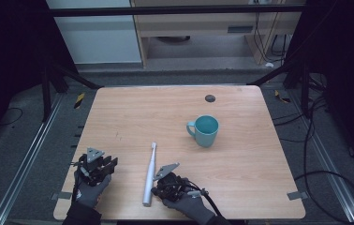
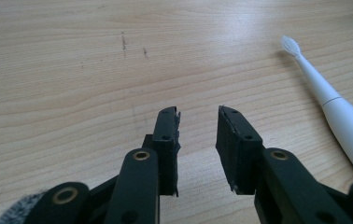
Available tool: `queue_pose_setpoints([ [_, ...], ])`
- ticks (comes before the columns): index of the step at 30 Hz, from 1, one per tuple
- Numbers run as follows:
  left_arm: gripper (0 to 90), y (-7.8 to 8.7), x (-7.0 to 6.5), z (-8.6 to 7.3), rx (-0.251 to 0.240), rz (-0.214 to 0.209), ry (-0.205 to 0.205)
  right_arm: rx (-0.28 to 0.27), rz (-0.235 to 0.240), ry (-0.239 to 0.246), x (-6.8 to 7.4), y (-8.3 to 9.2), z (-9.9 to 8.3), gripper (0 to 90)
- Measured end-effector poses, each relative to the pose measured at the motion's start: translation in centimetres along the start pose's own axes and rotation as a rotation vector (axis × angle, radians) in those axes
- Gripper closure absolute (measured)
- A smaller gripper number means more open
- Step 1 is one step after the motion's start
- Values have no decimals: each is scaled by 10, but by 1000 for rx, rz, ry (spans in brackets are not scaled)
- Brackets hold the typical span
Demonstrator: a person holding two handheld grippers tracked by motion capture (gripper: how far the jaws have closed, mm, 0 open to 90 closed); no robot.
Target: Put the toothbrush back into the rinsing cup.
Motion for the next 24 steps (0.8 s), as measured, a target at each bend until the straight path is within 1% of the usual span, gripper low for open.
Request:
queue_pose_setpoints([
  [3,685,0,0,0,0,-1,2,3,12,3,3,-3,1,900],
  [6,683,0,0,0,0,-3,0,0,13,5,4,-3,2,900],
  [7,681,0,-1,0,-2,-2,3,-14,20,1,5,-3,4,900],
  [10,675,0,-1,1,-4,-3,2,-20,10,-5,3,-1,6,900],
  [11,672,0,-2,1,-7,-7,1,-27,-3,-13,-2,4,7,900],
  [12,668,0,-2,1,-7,-7,1,-27,-3,-13,-2,4,7,900],
  [13,663,1,-3,2,-9,-19,1,-44,-25,-13,-9,12,10,900],
  [14,654,1,-3,2,-9,-19,1,-44,-25,-13,-9,12,10,900],
  [15,645,1,-6,3,-15,-34,-2,-59,-58,-23,-19,24,11,899],
  [16,636,2,-8,4,-15,-46,-2,-67,-80,-29,-26,30,11,896],
  [18,619,2,-10,4,-15,-52,-6,-84,-113,-45,-37,44,9,872],
  [20,599,3,-14,7,-14,-71,-17,-112,-152,-67,-52,61,6,847],
  [21,591,3,-16,7,-12,-78,-19,-127,-179,-86,-62,71,3,827],
  [22,573,3,-16,7,-12,-78,-19,-133,-204,-102,-70,80,-1,811],
  [23,573,4,-18,8,-6,-91,-23,-133,-204,-102,-70,80,-1,811],
  [24,552,4,-21,8,-6,-101,-27,-140,-227,-113,-78,87,-5,789],
])
Point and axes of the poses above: each handheld gripper's, and its own axes: y roughly backward along the jaws, z roughly out of its top, x roughly to its left, the point moved 9 cm from there along -y, roughly forward along the jaws, and after that the axes turned 5 degrees about -y, right-handed, at the moved point
